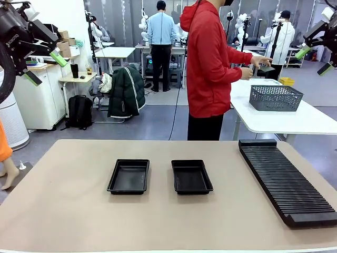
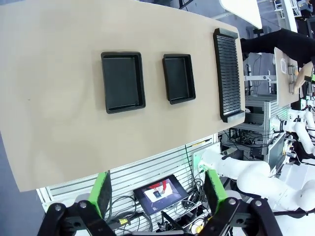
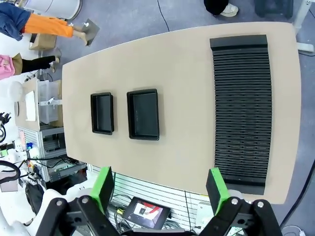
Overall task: Inspect and transfer BCBs to ESD trays.
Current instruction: Pick up the Blank PCB from the PCB Rack and place it in the left ESD tray.
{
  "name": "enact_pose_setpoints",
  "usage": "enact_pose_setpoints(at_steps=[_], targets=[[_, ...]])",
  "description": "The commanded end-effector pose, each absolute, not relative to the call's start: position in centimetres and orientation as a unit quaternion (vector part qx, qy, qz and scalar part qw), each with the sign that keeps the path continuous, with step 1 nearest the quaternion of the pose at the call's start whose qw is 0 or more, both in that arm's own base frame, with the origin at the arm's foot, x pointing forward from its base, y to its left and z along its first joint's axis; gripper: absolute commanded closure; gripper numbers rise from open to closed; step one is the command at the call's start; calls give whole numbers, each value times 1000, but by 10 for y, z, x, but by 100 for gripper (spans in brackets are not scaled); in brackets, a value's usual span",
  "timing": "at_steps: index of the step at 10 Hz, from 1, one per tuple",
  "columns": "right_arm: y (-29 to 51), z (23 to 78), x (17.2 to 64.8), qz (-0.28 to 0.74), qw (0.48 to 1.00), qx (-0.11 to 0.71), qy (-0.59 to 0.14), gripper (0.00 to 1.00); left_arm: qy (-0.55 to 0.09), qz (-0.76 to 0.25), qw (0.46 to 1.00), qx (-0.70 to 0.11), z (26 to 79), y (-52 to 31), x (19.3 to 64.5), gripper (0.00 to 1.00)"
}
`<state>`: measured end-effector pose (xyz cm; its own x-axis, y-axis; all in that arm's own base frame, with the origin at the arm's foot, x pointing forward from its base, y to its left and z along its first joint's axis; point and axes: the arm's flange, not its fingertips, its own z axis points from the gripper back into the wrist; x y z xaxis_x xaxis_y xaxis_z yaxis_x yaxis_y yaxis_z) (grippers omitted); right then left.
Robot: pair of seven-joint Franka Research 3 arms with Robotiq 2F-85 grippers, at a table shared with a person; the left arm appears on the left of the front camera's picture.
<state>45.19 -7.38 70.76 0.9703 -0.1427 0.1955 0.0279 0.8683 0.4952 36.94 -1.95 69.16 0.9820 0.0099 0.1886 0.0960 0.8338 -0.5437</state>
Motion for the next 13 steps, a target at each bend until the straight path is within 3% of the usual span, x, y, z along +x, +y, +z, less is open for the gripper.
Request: enact_pose_setpoints(at_steps=[1, 6, 13], targets=[[-74, 708, 451, -46, 959, 255, -115, 0, -93, -22, 953, -289, 690, -19, 370, 0], [-74, 708, 451, -46, 959, 255, -115, 0, -62, -23, 969, -238, 709, -19, 385, 0], [-74, 708, 451, -46, 959, 255, -115, 0, -129, -59, 970, -197, 726, -31, 384, 0]])
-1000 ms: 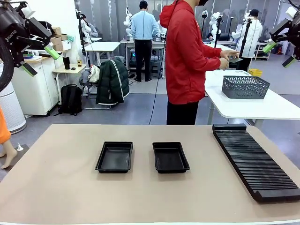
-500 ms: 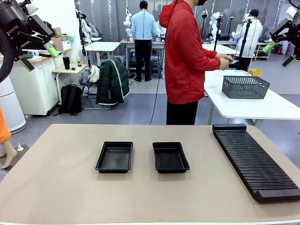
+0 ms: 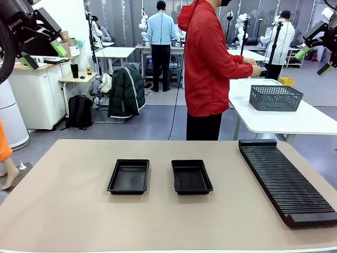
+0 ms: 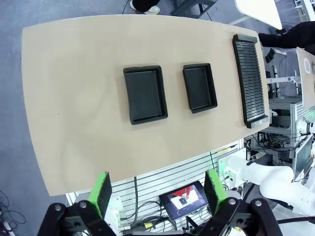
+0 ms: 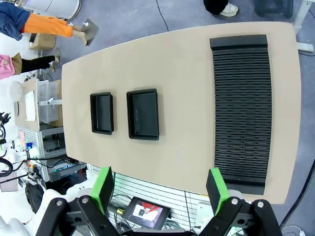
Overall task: Inspect and transfer BCBs to ESD trays.
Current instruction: Pick up the Blank PCB from the PCB Rack and place it in the left ESD tray.
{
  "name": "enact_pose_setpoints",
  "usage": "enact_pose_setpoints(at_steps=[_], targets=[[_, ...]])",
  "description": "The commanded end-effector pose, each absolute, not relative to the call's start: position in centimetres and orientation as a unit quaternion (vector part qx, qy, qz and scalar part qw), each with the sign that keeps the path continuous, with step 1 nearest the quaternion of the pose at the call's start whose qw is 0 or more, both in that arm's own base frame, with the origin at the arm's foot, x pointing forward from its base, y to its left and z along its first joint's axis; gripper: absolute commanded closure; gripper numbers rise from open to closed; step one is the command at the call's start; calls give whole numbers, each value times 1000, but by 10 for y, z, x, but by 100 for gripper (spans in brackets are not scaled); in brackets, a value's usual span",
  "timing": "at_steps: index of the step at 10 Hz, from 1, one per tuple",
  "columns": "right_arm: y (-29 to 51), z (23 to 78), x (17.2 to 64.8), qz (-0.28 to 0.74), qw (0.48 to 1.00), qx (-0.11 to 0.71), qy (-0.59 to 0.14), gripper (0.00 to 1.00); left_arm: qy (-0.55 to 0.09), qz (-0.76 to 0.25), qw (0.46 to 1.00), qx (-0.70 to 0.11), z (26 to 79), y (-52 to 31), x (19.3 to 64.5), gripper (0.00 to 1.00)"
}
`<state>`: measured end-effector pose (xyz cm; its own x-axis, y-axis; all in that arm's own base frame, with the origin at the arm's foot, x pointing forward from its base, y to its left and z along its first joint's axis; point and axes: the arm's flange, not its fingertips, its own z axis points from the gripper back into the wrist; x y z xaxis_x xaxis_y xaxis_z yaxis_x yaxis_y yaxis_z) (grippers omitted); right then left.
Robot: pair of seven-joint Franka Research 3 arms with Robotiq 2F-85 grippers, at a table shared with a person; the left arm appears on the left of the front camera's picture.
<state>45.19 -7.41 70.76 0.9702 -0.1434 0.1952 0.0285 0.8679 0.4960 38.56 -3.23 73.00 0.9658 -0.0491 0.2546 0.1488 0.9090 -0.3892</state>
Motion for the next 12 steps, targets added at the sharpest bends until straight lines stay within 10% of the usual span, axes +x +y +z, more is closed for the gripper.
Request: enact_pose_setpoints(at_steps=[1, 12], targets=[[-74, 708, 451, -46, 959, 255, -115, 0, -134, -58, 969, -199, 727, -30, 383, 0], [-74, 708, 451, -46, 959, 255, -115, 0, -129, -51, 969, -206, 733, -32, 385, 0]])
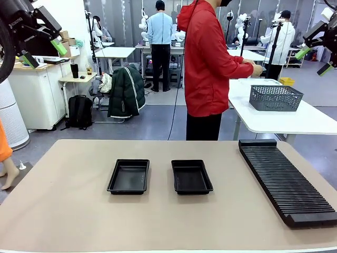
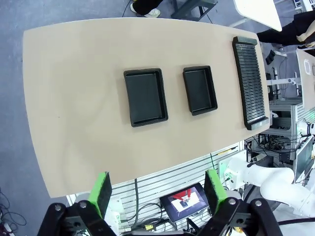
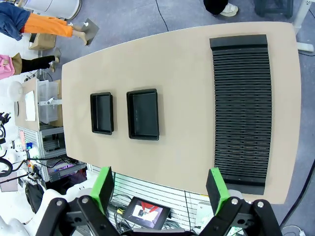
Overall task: Inspect and transfer BCBs to ESD trays.
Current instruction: Pick up the Blank PCB from the PCB Rack and place it in the left ESD tray.
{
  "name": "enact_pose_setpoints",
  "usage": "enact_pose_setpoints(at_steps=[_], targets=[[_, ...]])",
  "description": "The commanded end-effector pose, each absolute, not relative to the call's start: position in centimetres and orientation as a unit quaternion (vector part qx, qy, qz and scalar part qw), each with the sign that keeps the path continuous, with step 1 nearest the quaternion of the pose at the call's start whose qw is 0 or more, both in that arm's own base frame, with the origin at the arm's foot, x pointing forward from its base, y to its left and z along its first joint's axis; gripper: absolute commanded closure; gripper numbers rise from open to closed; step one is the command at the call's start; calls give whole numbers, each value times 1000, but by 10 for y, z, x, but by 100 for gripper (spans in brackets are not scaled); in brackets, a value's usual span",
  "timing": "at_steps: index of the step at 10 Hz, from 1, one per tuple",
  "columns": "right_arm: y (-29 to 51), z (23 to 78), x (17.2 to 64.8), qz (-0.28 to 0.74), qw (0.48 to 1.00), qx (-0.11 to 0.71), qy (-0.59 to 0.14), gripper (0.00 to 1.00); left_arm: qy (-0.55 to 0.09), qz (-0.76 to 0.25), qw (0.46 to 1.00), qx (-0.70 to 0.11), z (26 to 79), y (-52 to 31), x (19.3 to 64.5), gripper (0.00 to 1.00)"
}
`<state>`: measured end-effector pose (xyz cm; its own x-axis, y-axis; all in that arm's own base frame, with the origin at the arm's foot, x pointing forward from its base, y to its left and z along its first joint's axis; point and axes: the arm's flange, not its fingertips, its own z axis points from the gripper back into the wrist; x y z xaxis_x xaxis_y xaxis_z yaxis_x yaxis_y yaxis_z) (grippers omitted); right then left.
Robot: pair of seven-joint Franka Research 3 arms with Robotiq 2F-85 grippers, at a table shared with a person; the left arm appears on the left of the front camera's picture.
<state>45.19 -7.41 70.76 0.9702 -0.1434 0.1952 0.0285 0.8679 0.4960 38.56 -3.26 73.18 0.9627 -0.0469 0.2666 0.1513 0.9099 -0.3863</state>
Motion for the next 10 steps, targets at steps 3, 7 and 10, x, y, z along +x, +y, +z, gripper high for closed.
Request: enact_pose_setpoints(at_steps=[3, 7, 10], targets=[[-74, 708, 451, -46, 959, 255, -115, 0, -129, -51, 969, -206, 733, -32, 385, 0], [-74, 708, 451, -46, 959, 255, -115, 0, -129, -51, 969, -206, 733, -32, 385, 0], [-74, 708, 451, -46, 959, 255, -115, 0, -129, -51, 969, -206, 733, -32, 385, 0]])
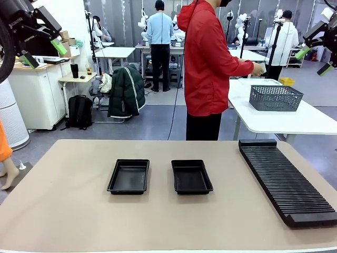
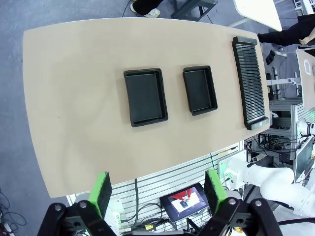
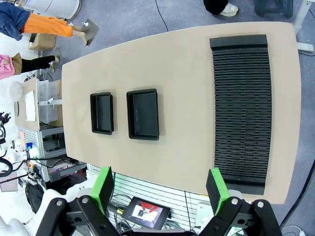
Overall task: Inspect and transfer BCBs to ESD trays.
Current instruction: Pick up the Blank PCB from the PCB Rack and place it in the left ESD tray.
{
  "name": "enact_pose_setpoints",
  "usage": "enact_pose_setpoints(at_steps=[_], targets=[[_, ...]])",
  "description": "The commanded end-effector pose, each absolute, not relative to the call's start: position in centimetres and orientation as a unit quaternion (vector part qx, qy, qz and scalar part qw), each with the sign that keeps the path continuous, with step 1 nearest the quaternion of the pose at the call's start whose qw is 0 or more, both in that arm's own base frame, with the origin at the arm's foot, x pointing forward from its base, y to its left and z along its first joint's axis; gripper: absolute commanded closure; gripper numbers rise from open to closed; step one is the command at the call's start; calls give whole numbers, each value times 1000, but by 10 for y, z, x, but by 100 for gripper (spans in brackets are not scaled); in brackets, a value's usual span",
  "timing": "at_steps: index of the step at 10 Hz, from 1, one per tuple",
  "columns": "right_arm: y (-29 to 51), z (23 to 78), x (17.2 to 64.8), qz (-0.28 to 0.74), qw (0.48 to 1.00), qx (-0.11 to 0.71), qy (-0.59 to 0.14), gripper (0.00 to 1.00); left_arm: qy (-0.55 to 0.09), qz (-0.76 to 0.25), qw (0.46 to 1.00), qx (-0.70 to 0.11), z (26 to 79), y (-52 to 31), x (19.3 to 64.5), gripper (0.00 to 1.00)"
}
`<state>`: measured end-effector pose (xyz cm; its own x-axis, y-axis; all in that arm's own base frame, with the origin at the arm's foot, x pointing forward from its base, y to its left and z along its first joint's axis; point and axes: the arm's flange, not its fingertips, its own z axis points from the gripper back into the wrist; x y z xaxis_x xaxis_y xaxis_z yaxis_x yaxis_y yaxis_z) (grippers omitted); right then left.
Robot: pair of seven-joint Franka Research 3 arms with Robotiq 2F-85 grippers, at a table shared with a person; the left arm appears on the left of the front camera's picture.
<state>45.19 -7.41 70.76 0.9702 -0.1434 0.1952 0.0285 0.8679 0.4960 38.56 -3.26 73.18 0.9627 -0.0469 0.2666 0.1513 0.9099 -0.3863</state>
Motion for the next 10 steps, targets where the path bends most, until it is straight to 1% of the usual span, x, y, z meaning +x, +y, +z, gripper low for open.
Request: enact_pose_setpoints(at_steps=[1, 10], targets=[[-74, 708, 451, -46, 959, 255, -115, 0, -129, -51, 969, -206, 733, -32, 385, 0], [-74, 708, 451, -46, 959, 255, -115, 0, -129, -51, 969, -206, 733, -32, 385, 0]])
